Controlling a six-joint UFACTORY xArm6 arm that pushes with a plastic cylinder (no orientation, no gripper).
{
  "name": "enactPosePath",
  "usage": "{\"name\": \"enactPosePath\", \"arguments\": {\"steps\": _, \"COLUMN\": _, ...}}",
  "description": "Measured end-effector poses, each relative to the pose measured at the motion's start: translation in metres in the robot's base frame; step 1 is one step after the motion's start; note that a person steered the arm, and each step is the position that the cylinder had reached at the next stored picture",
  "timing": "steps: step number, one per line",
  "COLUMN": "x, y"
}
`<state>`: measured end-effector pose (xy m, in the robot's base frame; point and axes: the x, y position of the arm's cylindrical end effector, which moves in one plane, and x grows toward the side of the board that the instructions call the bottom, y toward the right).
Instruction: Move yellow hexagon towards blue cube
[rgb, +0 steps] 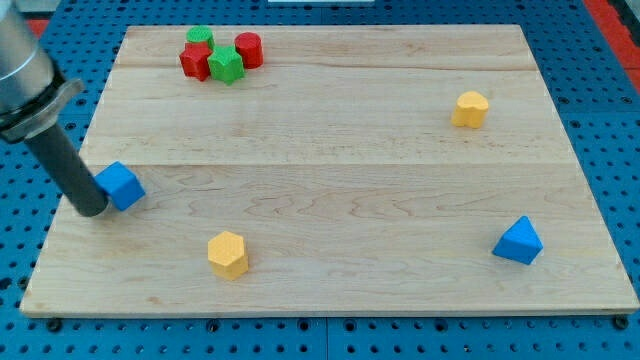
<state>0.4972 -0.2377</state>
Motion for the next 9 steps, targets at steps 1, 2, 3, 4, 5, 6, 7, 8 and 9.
{"name": "enactPosePath", "arguments": {"steps": 1, "x": -0.035, "y": 0.030}}
{"name": "enactPosePath", "arguments": {"steps": 2, "x": 0.000, "y": 0.095}}
{"name": "enactPosePath", "arguments": {"steps": 3, "x": 0.072, "y": 0.098}}
{"name": "enactPosePath", "arguments": {"steps": 4, "x": 0.121, "y": 0.100}}
{"name": "enactPosePath", "arguments": {"steps": 5, "x": 0.110, "y": 0.164}}
{"name": "enactPosePath", "arguments": {"steps": 6, "x": 0.083, "y": 0.166}}
{"name": "enactPosePath", "arguments": {"steps": 7, "x": 0.082, "y": 0.130}}
{"name": "enactPosePath", "arguments": {"steps": 8, "x": 0.114, "y": 0.131}}
{"name": "enactPosePath", "arguments": {"steps": 9, "x": 0.076, "y": 0.098}}
